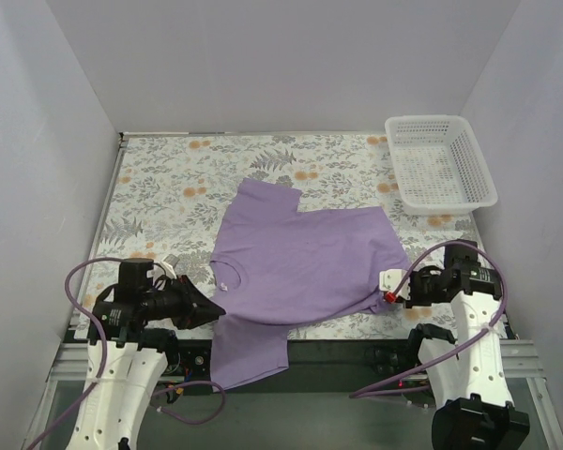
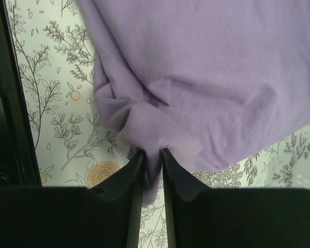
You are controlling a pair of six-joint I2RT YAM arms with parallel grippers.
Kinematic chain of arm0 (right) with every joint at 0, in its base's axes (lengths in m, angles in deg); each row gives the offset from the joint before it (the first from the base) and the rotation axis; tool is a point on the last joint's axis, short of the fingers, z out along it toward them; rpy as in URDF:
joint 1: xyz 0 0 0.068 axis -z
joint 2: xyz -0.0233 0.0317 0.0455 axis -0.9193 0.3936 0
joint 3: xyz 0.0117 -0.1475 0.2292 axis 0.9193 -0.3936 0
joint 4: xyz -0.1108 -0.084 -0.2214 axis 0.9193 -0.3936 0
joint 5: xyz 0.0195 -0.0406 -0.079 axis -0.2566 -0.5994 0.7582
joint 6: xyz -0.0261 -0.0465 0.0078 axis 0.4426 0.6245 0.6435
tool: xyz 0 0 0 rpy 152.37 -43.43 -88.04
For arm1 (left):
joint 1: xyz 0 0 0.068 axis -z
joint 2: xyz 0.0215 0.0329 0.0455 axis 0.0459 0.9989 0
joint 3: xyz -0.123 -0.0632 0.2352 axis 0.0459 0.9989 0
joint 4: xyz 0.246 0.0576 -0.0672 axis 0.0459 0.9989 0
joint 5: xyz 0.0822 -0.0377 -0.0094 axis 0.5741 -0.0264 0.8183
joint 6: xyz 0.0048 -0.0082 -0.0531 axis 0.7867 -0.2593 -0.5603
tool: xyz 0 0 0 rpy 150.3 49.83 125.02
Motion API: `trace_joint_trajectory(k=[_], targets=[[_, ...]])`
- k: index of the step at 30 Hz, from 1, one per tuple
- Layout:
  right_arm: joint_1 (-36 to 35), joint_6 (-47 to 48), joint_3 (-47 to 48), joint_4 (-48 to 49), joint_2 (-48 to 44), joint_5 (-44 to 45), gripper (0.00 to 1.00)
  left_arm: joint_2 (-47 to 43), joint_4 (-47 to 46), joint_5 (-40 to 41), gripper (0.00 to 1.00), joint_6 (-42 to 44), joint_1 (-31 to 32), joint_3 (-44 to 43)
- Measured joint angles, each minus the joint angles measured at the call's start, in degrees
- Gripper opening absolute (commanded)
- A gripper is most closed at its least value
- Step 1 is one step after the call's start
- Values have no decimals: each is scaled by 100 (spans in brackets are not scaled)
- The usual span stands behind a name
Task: Fold and stack the t-shirts
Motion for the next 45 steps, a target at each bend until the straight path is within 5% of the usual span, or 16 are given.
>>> trace_joint_trajectory(k=[2,4,10,16,20,32,35,38,45], targets=[[0,-68,208,-138,138,-11,55,90,76,7,49,118,0,17],[0,-254,634,-232,372,9,65,186,195,48,60,275,2,-103],[2,-2074,2363,374,1427,-107,72,520,-402,608,61,494,2,-1742],[-48,-5012,1897,2409,2555,-57,69,890,-2870,922,61,201,4,-459],[-629,-6393,1290,3383,3060,822,68,1803,-4065,975,61,111,4,-223],[-1182,-7729,1281,5115,4616,2586,64,2326,-4693,1078,61,979,4,-680],[-1270,-7831,1331,5204,4878,2695,48,2258,-4642,1075,61,1152,4,-680],[-1318,-7820,1377,5226,4975,2658,2,2179,-4507,1080,61,1298,4,-680],[-2028,-7547,1355,5134,4188,2247,1,1891,-4315,1088,61,1469,7,-678]])
